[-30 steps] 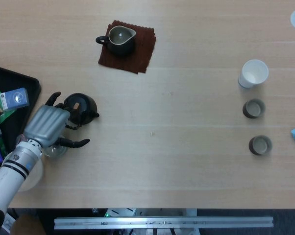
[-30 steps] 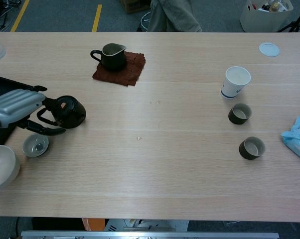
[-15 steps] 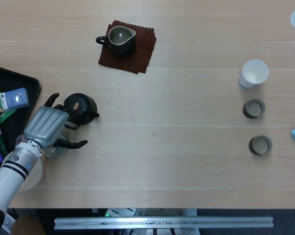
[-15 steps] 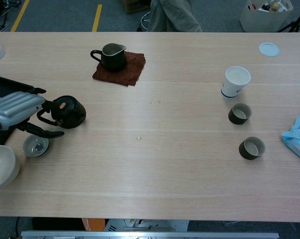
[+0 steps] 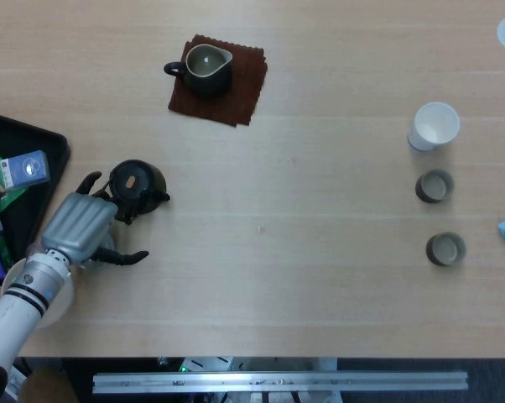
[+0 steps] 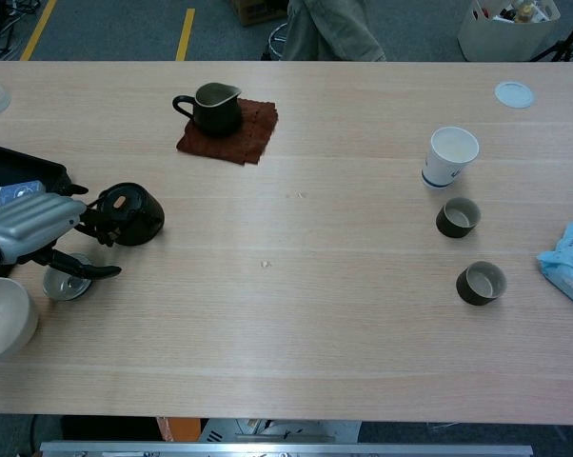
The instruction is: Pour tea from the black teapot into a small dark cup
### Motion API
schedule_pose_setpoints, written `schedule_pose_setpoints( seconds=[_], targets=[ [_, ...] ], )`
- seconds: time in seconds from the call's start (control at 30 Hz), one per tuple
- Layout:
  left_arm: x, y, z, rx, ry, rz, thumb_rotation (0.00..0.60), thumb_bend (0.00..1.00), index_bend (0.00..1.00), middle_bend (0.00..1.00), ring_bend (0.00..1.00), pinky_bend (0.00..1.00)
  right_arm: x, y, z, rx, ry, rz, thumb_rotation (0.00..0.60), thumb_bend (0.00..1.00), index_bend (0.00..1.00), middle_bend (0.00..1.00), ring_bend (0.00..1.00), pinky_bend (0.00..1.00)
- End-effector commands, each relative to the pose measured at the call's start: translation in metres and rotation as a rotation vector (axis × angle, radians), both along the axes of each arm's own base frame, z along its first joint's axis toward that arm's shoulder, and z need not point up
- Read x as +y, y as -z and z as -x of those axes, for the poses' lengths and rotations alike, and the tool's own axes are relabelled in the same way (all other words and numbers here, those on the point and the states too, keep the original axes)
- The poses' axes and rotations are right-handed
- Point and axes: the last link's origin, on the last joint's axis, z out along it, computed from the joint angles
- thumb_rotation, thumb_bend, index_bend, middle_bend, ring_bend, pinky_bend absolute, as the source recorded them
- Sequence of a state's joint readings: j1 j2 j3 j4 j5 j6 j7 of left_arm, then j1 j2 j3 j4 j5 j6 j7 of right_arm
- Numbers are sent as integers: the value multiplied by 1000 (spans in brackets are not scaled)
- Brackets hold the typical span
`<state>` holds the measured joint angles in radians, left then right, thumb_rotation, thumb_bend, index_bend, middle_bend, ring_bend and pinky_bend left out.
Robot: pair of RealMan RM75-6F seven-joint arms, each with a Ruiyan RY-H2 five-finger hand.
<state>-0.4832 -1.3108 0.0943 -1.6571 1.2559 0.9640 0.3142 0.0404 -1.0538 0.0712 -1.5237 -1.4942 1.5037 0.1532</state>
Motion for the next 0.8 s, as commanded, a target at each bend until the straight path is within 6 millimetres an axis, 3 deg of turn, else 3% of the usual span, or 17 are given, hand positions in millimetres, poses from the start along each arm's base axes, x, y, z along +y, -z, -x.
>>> schedule_pose_setpoints(
  seconds=[0.03, 0.4, 0.8],
  targets=[
    [0, 1, 0, -2, 0, 1, 231, 129, 418, 417, 314, 0, 0, 0, 0, 0, 1, 1, 600, 64, 183, 229, 100, 146],
    [1, 6, -1, -22, -4, 10, 234, 129, 491, 503, 382, 0, 0, -2, 1, -2, 4, 9, 600, 63, 183, 229, 100, 146],
    [6, 10, -6, -55, 1, 1, 234, 130, 589, 736, 566, 0, 0, -2, 2, -3, 6, 18, 600, 63, 183, 229, 100, 146]
  ],
)
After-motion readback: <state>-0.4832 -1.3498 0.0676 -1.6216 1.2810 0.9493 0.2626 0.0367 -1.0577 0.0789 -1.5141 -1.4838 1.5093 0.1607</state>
